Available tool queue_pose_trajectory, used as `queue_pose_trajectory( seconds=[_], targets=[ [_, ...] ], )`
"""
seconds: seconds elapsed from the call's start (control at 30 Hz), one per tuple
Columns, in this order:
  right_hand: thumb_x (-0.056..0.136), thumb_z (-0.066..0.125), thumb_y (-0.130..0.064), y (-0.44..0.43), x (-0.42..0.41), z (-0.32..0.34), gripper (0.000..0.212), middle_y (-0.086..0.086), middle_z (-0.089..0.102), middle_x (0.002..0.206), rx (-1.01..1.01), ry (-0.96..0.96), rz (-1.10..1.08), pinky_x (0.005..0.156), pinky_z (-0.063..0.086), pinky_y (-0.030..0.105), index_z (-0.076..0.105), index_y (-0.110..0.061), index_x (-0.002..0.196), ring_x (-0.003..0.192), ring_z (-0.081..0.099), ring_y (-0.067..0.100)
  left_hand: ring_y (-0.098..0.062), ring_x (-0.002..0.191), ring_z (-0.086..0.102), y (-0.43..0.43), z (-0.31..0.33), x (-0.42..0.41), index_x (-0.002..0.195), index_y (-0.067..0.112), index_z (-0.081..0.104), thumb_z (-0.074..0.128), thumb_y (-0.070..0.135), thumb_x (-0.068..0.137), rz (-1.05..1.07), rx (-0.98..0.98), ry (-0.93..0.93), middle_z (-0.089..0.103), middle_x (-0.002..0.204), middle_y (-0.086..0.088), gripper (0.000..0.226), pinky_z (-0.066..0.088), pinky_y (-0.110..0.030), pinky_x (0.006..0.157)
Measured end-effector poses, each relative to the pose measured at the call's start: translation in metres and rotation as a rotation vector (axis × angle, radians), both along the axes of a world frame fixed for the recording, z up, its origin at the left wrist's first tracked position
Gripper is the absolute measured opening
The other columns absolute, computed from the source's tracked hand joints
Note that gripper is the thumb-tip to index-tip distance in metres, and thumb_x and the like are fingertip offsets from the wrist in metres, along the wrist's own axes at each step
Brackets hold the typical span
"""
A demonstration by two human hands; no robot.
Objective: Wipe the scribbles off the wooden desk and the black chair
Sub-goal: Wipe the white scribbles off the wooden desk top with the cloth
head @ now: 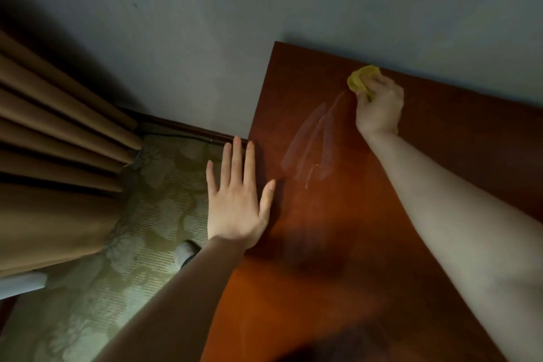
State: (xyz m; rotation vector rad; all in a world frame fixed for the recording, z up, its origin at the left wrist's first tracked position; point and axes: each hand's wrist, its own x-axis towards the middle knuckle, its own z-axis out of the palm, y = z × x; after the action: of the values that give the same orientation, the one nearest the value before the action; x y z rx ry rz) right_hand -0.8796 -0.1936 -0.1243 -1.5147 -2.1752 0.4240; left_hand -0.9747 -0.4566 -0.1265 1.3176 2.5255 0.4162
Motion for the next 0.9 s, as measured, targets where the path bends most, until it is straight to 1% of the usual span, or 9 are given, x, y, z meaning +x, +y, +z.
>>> queue_pose_trajectory(
  seconds=[0.07, 0.13, 0.23, 0.33, 0.4, 0.5, 0.63, 0.7, 0.9],
  targets=[
    [0.090, 0.055, -0.009, -0.004, -0.010, -0.002, 0.033, 0.013, 0.056, 0.130, 0.039, -0.021, 0.069, 0.100, 0.027, 0.022, 0.063, -0.011, 0.122, 0.120, 0.047, 0.033, -0.018, 0.146, -0.004, 0.000, -0.001, 0.000, 0.152, 0.014, 0.007, 0.007, 0.054, 0.095, -0.004, 0.004, 0.008, 0.003, 0.159, -0.006, 0.069, -0.005, -0.042, 0.118],
    [0.087, 0.057, -0.008, -0.017, -0.013, -0.003, 0.031, 0.016, 0.062, 0.121, 0.096, -0.029, 0.217, 0.095, 0.031, 0.025, 0.068, -0.009, 0.116, 0.109, 0.052, 0.039, -0.018, 0.146, -0.001, 0.001, -0.002, 0.001, 0.151, 0.013, 0.011, 0.009, 0.052, 0.095, -0.008, 0.016, 0.014, 0.008, 0.159, -0.007, 0.068, -0.002, -0.043, 0.118],
    [0.082, 0.060, -0.008, -0.044, -0.002, -0.004, 0.029, 0.014, 0.066, 0.113, 0.139, -0.007, 0.438, 0.092, 0.033, 0.024, 0.071, -0.010, 0.109, 0.100, 0.058, 0.037, -0.019, 0.146, 0.006, 0.001, -0.003, 0.002, 0.150, 0.012, 0.017, 0.012, 0.050, 0.096, -0.005, 0.038, 0.019, 0.016, 0.158, -0.008, 0.066, 0.001, -0.043, 0.118],
    [0.086, 0.057, -0.019, -0.078, 0.021, 0.000, 0.029, 0.007, 0.067, 0.116, 0.086, 0.032, 0.556, 0.099, 0.033, 0.020, 0.070, -0.013, 0.111, 0.107, 0.056, 0.026, -0.020, 0.146, 0.011, 0.003, -0.004, 0.002, 0.150, 0.012, 0.020, 0.015, 0.048, 0.096, 0.006, 0.058, 0.026, 0.021, 0.156, -0.009, 0.065, 0.003, -0.043, 0.117],
    [0.087, 0.055, -0.024, -0.103, 0.040, 0.001, 0.030, 0.003, 0.067, 0.117, 0.045, 0.028, 0.621, 0.100, 0.037, 0.021, 0.070, -0.016, 0.112, 0.112, 0.053, 0.019, -0.021, 0.146, 0.012, 0.003, -0.005, 0.003, 0.149, 0.013, 0.022, 0.016, 0.048, 0.095, 0.014, 0.057, 0.020, 0.022, 0.156, -0.009, 0.065, 0.006, -0.045, 0.117],
    [0.087, 0.061, -0.024, -0.135, 0.070, 0.001, 0.026, -0.001, 0.066, 0.118, 0.016, 0.062, 0.733, 0.095, 0.046, 0.030, 0.071, -0.017, 0.110, 0.113, 0.054, 0.014, -0.021, 0.146, 0.011, 0.003, -0.005, 0.003, 0.150, 0.014, 0.022, 0.014, 0.049, 0.095, 0.018, 0.059, 0.016, 0.019, 0.157, -0.007, 0.065, 0.008, -0.046, 0.117],
    [0.086, 0.065, -0.019, -0.141, 0.105, 0.001, 0.025, -0.001, 0.063, 0.122, 0.061, 0.029, 0.965, 0.092, 0.049, 0.035, 0.071, -0.015, 0.110, 0.116, 0.055, 0.015, -0.018, 0.146, 0.005, 0.002, -0.005, 0.002, 0.151, 0.017, 0.016, 0.012, 0.050, 0.095, 0.009, 0.076, 0.009, 0.013, 0.158, -0.003, 0.065, 0.003, -0.043, 0.117],
    [0.087, 0.063, -0.020, -0.126, 0.109, 0.002, 0.028, -0.001, 0.062, 0.123, 0.049, 0.009, 0.980, 0.094, 0.048, 0.034, 0.069, -0.015, 0.113, 0.116, 0.054, 0.016, -0.017, 0.146, 0.003, 0.002, -0.005, 0.002, 0.151, 0.017, 0.014, 0.011, 0.050, 0.095, 0.007, 0.086, 0.005, 0.010, 0.159, -0.001, 0.065, 0.001, -0.042, 0.117],
    [0.086, 0.056, -0.029, -0.065, 0.077, 0.006, 0.035, 0.002, 0.061, 0.122, 0.064, -0.083, 0.785, 0.102, 0.035, 0.019, 0.063, -0.015, 0.117, 0.112, 0.050, 0.018, -0.015, 0.146, 0.002, 0.004, -0.005, 0.002, 0.151, 0.017, 0.015, 0.011, 0.049, 0.095, -0.009, 0.097, -0.007, 0.010, 0.159, 0.000, 0.064, -0.001, -0.041, 0.118]
  ],
)
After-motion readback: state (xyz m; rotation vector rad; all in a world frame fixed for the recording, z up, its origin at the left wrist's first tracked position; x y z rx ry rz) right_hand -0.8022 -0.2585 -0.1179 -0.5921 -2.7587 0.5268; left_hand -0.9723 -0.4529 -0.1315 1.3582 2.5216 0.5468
